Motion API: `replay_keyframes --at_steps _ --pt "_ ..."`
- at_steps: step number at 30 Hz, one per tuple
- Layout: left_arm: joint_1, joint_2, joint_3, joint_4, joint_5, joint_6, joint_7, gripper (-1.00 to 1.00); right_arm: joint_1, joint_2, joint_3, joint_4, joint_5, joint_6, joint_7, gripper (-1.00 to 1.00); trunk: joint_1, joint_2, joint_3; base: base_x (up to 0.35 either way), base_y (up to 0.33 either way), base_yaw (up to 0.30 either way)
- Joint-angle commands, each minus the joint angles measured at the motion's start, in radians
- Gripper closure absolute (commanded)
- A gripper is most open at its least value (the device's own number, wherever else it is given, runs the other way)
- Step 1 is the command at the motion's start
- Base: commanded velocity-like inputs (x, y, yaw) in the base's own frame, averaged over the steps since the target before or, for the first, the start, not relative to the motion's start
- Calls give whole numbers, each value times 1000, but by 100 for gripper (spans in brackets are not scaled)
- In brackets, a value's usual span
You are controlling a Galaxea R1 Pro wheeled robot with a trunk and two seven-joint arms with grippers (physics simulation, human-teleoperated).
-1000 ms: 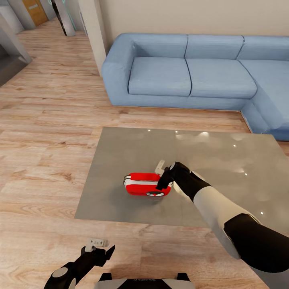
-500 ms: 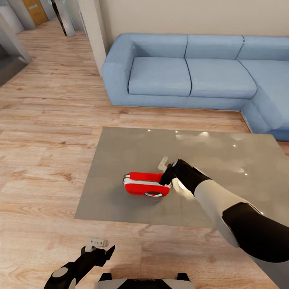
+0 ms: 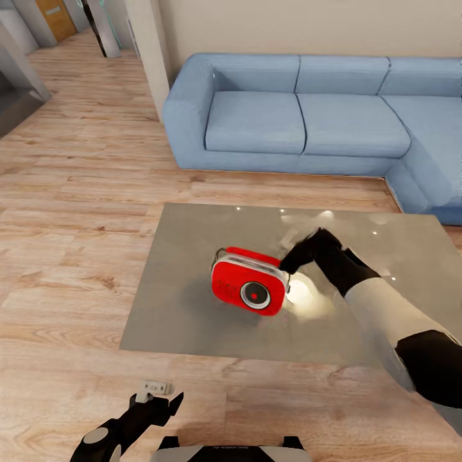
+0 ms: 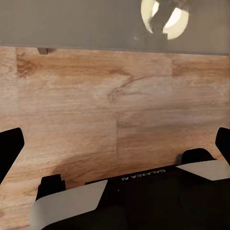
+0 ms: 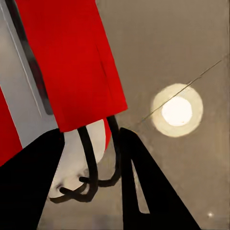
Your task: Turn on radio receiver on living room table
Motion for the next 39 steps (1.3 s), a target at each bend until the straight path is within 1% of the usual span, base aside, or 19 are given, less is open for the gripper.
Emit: replay_keyframes --at_steps 1,15,20,21,23,25,26,27,28,30,32,34,39 --pt "0 0 -1 0 0 0 0 -100 0 11 -4 -248 11 -9 -15 100 0 0 0 0 0 0" --pt "0 0 0 0 0 0 0 -100 0 9 -6 -266 5 7 -3 100 0 0 0 0 0 0" --pt "0 0 -1 0 0 0 0 -100 0 7 -6 -296 3 8 1 100 0 0 0 0 0 0" --pt "0 0 -1 0 0 0 0 -100 0 3 -6 -308 0 8 7 100 0 0 0 0 0 0" --pt "0 0 0 0 0 0 0 -100 0 -10 -6 -333 -15 9 21 100 0 0 0 0 0 0" --pt "0 0 0 0 0 0 0 -100 0 -39 -6 -380 -52 32 46 100 0 0 0 0 0 0" --pt "0 0 0 0 0 0 0 -100 0 -48 -6 -394 -62 43 52 100 0 0 0 0 0 0" --pt "0 0 0 0 0 0 0 -100 0 -69 -6 -421 -86 70 62 100 0 0 0 0 0 0" --pt "0 0 0 0 0 0 0 -100 0 -79 -6 -434 -99 84 66 100 0 0 0 0 0 0" --pt "0 0 0 0 0 0 0 -100 0 -112 -6 -479 -150 140 77 100 0 0 0 0 0 0" --pt "0 0 0 0 0 0 0 -100 0 -125 -6 -498 -178 171 81 100 0 0 0 0 0 0" --pt "0 0 0 0 -1 0 0 -100 0 -132 -6 -507 -194 191 83 100 0 0 0 0 0 0" --pt "0 0 0 -1 2 1 -1 -100 0 -139 -5 -501 -210 213 80 100 0 0 0 0 0 0"
